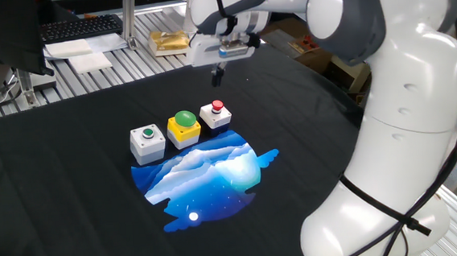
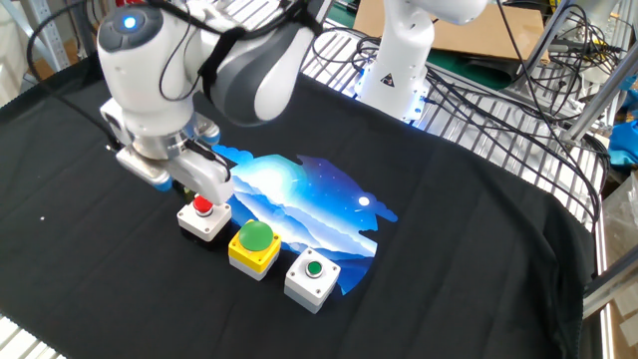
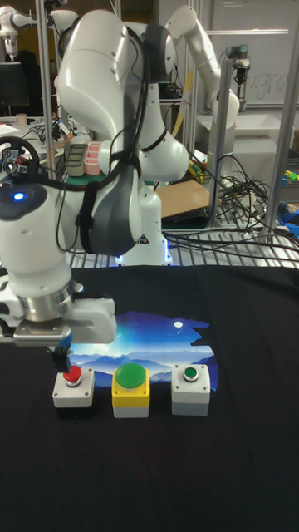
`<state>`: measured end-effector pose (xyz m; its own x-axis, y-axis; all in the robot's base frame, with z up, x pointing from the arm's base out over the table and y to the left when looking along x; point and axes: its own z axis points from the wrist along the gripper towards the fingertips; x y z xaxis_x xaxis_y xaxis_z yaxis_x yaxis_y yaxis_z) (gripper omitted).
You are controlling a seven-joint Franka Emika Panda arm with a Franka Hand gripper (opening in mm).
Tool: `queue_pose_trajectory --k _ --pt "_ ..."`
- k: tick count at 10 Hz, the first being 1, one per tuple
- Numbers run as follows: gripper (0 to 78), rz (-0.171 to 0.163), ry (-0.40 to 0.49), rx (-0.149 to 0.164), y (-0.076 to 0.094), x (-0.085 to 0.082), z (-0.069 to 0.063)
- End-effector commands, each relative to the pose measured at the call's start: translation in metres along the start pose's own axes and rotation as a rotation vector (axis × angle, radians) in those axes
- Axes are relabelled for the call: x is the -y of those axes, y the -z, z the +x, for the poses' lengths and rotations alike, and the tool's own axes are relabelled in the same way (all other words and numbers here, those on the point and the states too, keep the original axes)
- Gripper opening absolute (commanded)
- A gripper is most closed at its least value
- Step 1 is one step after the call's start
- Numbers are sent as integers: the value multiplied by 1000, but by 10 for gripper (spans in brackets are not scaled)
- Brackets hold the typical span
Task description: Press three buttons from left to right in sequence
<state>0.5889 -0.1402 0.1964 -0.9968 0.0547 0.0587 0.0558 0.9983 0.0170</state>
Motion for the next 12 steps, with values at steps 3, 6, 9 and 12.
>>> queue_pose_trajectory --k 3,6,9,12 --pt "0 21 35 -8 -20 -6 -6" --pt "0 30 36 -14 -29 -7 -1" --pt "0 36 28 -18 -34 -11 14" --pt "0 40 30 -25 -35 -7 26"
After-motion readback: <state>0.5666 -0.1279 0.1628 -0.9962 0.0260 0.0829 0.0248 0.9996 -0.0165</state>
